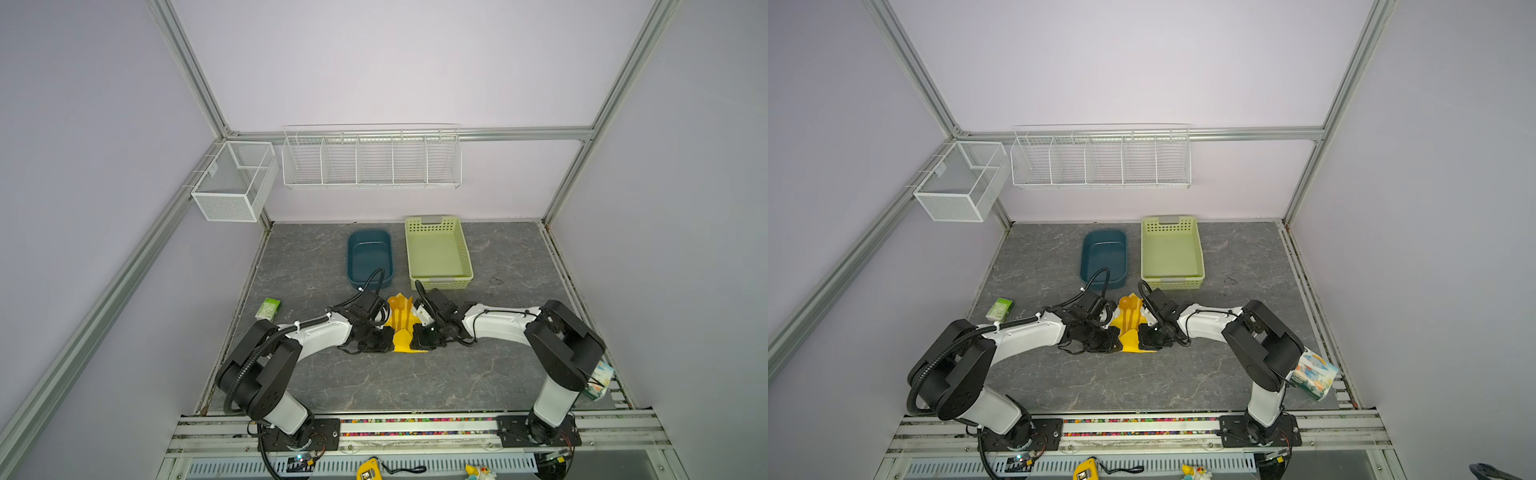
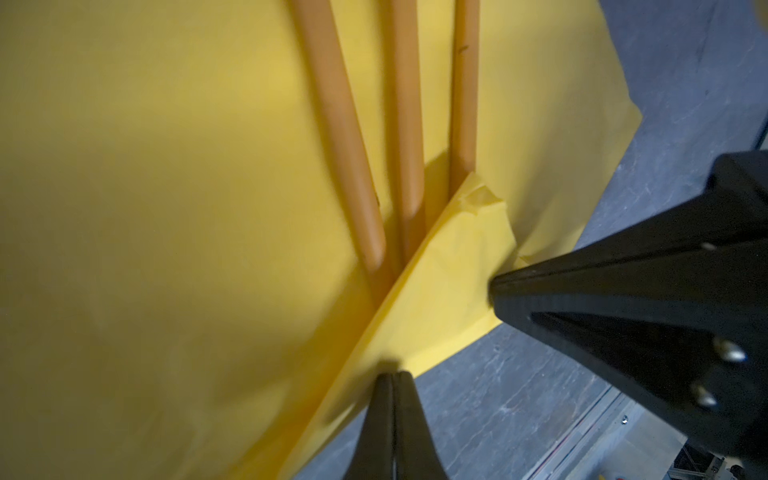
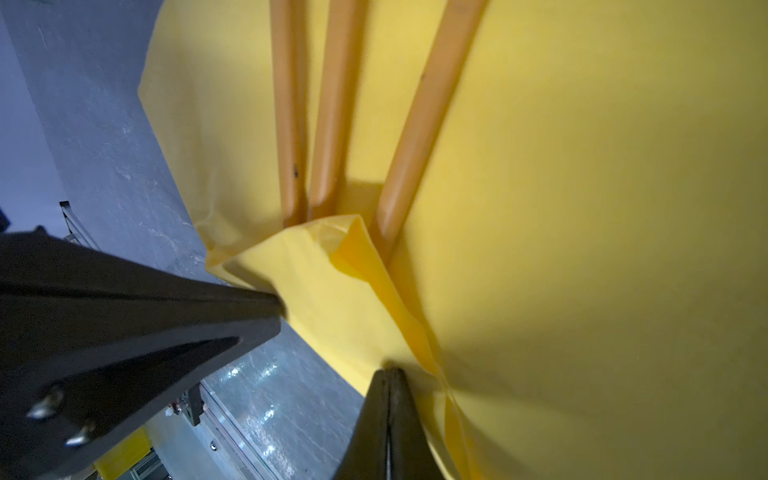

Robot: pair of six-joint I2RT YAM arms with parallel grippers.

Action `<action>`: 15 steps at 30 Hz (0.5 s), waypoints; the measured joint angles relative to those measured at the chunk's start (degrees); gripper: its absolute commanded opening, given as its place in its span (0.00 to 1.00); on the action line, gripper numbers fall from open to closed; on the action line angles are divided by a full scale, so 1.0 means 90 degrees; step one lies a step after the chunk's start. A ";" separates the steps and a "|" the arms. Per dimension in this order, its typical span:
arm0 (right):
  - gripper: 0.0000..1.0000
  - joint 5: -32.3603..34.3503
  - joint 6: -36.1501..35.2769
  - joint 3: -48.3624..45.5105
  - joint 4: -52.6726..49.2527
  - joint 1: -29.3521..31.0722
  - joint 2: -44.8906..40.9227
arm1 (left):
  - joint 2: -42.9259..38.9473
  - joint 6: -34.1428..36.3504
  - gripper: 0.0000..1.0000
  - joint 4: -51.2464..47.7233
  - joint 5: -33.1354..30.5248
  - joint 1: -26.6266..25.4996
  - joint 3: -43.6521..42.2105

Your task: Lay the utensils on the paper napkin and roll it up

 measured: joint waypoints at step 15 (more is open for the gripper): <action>0.07 0.0002 0.0000 0.0000 0.0000 0.0000 0.0000 | 0.0053 0.0036 0.00 -0.0100 -0.0228 0.0000 0.0007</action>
